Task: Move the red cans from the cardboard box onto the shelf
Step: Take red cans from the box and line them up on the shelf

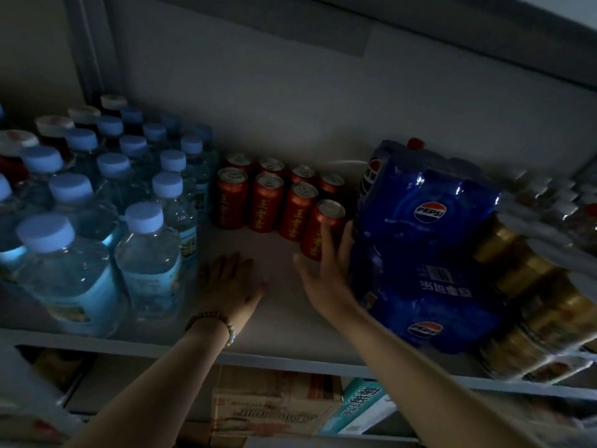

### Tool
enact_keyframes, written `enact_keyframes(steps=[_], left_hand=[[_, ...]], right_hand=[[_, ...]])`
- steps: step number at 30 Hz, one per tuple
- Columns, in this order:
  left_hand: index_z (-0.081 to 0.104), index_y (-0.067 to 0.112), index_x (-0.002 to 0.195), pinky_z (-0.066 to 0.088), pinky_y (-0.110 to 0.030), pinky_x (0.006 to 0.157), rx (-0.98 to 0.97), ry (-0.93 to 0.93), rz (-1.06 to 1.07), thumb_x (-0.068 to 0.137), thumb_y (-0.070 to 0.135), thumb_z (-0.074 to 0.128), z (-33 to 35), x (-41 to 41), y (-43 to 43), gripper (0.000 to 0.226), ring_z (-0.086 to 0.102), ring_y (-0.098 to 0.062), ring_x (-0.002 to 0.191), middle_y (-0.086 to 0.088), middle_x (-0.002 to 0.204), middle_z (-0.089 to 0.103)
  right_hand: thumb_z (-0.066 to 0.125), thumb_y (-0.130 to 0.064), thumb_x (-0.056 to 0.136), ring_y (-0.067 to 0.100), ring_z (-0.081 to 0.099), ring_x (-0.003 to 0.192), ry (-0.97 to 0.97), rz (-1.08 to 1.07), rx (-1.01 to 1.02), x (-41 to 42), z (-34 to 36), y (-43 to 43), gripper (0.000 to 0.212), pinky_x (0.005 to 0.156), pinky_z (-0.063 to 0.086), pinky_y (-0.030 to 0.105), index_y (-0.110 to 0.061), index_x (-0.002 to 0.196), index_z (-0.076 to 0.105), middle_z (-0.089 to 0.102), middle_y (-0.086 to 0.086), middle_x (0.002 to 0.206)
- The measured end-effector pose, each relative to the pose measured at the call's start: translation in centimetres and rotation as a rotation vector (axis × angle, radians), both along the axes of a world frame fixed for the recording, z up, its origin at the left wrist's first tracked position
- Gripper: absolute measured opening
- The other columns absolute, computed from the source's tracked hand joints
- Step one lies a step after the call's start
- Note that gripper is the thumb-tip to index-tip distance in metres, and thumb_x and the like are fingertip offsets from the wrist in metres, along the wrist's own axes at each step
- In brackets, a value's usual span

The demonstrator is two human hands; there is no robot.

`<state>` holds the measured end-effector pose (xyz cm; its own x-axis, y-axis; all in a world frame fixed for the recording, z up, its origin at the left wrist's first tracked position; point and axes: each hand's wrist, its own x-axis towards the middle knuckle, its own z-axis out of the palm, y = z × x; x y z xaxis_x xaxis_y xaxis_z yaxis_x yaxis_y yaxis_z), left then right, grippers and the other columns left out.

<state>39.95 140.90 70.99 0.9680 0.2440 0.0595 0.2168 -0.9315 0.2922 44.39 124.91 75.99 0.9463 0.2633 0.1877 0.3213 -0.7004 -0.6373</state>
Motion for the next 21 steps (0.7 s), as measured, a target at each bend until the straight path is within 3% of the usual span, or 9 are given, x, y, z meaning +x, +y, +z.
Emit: enact_keyframes(steps=[2,4,7,10,14,18,21], left_hand=[[0.024,0.028,0.144,0.005,-0.043,0.115,0.005,-0.013,0.001,0.072,0.065,-0.001,-0.2,0.0,0.0,0.085,0.011,-0.022,0.141,0.000,0.154,0.018],[0.030,0.025,0.143,0.007,-0.044,0.115,-0.004,-0.054,-0.004,0.065,0.064,-0.005,-0.6,0.0,0.1,0.094,0.015,-0.025,0.141,-0.003,0.153,0.024],[0.034,0.024,0.141,0.010,-0.047,0.114,0.023,-0.075,-0.004,0.070,0.063,0.000,-0.7,0.1,0.2,0.088,0.019,-0.027,0.139,-0.004,0.151,0.028],[0.023,0.028,0.145,0.004,-0.043,0.116,-0.008,-0.016,0.004,0.075,0.060,0.003,-0.7,0.1,0.2,0.079,0.009,-0.023,0.142,0.001,0.155,0.016],[0.019,0.031,0.145,0.005,-0.042,0.116,0.021,-0.014,0.002,0.071,0.063,-0.005,-0.6,0.0,0.3,0.085,0.009,-0.021,0.142,0.003,0.155,0.014],[0.020,0.031,0.145,0.006,-0.042,0.116,0.026,-0.020,0.004,0.071,0.064,-0.004,-0.9,0.1,0.3,0.085,0.010,-0.021,0.142,0.004,0.155,0.015],[0.024,0.031,0.144,0.007,-0.042,0.116,0.028,-0.053,0.012,0.065,0.065,-0.008,-1.0,0.0,0.2,0.091,0.012,-0.021,0.142,0.004,0.154,0.018]], right_hand=[[0.037,-0.055,0.094,0.018,-0.025,0.142,0.122,-0.029,-0.137,-0.8,-2.2,-0.3,0.076,0.116,-0.003,0.044,-0.042,0.146,-0.018,-0.040,-0.008,0.150],[0.030,-0.058,0.095,0.021,-0.023,0.144,0.168,-0.048,-0.241,-0.4,-3.8,-0.5,0.071,0.117,-0.003,0.046,-0.044,0.145,-0.019,-0.035,-0.005,0.152],[0.026,-0.060,0.094,0.024,-0.025,0.143,0.227,-0.042,-0.235,0.8,-4.8,-0.3,0.065,0.118,-0.002,0.053,-0.051,0.142,-0.018,-0.037,-0.006,0.151],[0.022,-0.062,0.093,0.029,-0.017,0.145,0.214,-0.090,-0.267,2.3,-5.3,-0.1,0.061,0.117,0.002,0.057,-0.054,0.141,-0.014,-0.033,-0.004,0.153],[0.017,-0.069,0.084,0.028,-0.015,0.146,0.197,-0.101,-0.200,4.5,-6.5,-0.3,0.061,0.114,0.009,0.062,-0.062,0.134,-0.018,-0.031,-0.012,0.153],[0.029,-0.056,0.092,0.025,-0.011,0.147,0.212,-0.078,-0.154,5.9,-6.4,-0.3,0.062,0.117,0.008,0.055,-0.049,0.145,-0.002,-0.026,-0.009,0.155],[0.032,-0.057,0.081,0.026,0.002,0.147,0.153,-0.132,-0.029,5.9,-5.9,0.5,0.064,0.115,0.017,0.055,-0.050,0.140,0.011,-0.012,-0.011,0.158]])
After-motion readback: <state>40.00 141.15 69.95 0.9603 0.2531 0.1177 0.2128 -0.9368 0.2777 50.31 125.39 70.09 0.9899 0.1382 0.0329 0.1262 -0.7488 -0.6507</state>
